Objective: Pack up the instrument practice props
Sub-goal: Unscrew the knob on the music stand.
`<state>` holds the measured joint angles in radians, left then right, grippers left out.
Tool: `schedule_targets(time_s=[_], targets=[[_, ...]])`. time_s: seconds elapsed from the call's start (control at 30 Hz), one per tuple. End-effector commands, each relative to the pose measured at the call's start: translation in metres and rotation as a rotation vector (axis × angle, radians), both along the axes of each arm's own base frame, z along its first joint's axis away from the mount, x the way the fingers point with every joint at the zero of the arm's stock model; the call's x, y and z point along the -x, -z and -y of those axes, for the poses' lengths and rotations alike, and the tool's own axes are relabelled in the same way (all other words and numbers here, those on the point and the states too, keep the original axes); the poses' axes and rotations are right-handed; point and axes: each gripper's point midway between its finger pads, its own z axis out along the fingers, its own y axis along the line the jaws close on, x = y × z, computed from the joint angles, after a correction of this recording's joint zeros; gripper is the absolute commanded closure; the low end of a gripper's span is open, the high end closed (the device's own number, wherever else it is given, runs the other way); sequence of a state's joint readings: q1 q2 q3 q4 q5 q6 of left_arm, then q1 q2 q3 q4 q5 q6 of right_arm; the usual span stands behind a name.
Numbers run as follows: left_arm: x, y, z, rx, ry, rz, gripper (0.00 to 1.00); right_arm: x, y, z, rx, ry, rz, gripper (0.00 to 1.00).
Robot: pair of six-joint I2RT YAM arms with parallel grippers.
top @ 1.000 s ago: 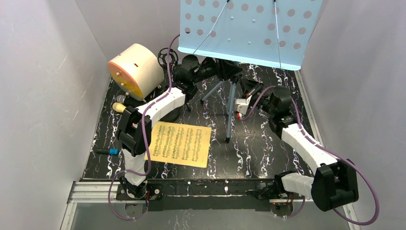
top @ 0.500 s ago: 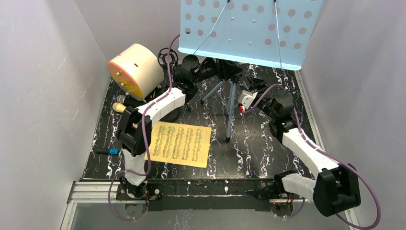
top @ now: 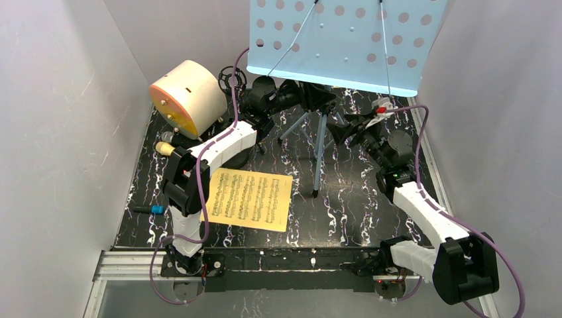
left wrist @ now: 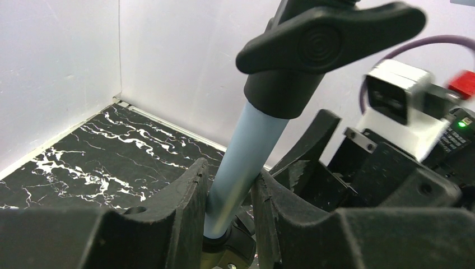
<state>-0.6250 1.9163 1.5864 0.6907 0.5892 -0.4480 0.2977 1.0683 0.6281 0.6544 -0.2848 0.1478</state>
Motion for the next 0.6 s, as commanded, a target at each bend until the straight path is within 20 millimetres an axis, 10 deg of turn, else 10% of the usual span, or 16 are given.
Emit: schedule_targets(time_s=[0.0, 0.57], targets=[[0.009, -0.009, -0.009, -0.016, -0.003, -0.026, 1.0, -0.001, -0.034, -0.009, -0.438, -0.052, -0.248, 0.21], [0.009, -0.011, -0.009, -0.015, 0.002, -0.024, 1.0, -0.03, -0.041, -0.001, -0.688, -0.085, -0.456, 0.42]])
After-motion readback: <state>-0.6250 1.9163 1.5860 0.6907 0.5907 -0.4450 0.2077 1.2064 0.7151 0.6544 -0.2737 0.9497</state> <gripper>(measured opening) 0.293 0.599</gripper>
